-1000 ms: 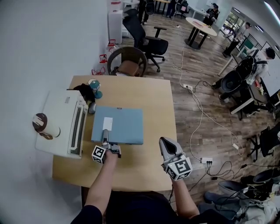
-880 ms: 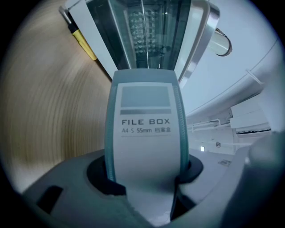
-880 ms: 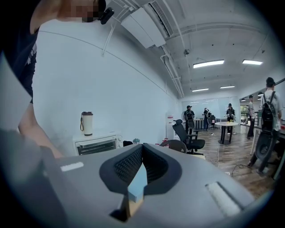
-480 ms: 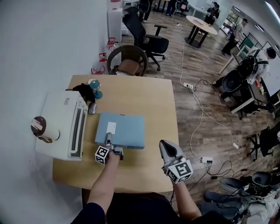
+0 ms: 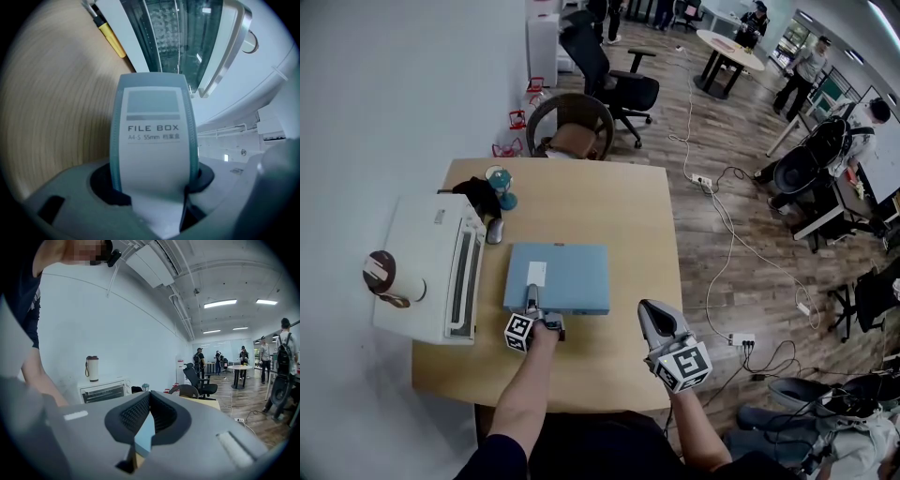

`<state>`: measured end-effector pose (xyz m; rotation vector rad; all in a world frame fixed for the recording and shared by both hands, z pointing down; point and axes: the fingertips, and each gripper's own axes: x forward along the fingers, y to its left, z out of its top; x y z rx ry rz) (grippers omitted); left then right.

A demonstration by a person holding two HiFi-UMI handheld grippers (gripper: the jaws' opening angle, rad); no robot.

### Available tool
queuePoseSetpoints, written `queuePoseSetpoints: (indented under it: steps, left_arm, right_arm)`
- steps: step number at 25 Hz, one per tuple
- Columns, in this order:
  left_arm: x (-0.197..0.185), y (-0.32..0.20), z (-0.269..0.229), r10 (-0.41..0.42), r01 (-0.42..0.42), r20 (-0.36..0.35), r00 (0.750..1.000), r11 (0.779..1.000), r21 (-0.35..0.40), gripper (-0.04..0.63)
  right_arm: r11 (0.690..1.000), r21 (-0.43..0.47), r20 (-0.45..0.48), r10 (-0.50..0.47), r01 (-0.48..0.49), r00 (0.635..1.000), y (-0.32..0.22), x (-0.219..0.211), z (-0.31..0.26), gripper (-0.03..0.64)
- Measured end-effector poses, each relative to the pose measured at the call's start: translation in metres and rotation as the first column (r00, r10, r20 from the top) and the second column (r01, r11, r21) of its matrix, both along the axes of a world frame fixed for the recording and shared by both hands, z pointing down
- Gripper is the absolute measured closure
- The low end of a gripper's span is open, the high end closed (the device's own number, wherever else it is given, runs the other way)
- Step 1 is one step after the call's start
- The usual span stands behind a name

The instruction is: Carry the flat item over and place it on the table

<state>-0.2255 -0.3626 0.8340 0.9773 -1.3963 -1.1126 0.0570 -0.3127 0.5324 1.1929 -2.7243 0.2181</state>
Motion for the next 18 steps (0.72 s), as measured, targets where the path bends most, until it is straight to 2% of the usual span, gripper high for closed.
queuePoseSetpoints:
  steps: [7,11,14,16,18]
  left_arm:
    - [0.0,-0.001,0.004,0.004,-0.004,-0.008,1.0,1.0,-0.019,0.33]
    - [0.003,0.003,0.009,-0.001,-0.001,-0.02,1.0,0.996,-0.087,0.297]
    - [0.007,0.007,0.013,0.01,-0.012,-0.021,1.0,0.989,-0.148,0.235]
    - [0.006,0.011,0.018,0.01,-0.016,-0.028,1.0,0.979,-0.203,0.125]
    - [0.007,0.019,0.023,-0.007,-0.005,-0.043,0.999,0.963,-0.269,0.058]
  right_arm:
    - [1.0,-0.002,0.012,0.007,-0.007,1.0,0.002,0.0,0.002,0.62]
    - [1.0,-0.004,0.017,0.011,-0.011,1.0,0.003,0.003,0.002,0.62]
    - [1.0,-0.01,0.026,0.007,-0.007,1.0,0.004,0.003,0.002,0.62]
    - [1.0,-0.014,0.033,-0.001,0.002,0.999,0.007,0.0,0.001,0.62]
    - [1.0,-0.013,0.033,-0.009,0.009,0.999,0.01,-0.003,0.001,0.62]
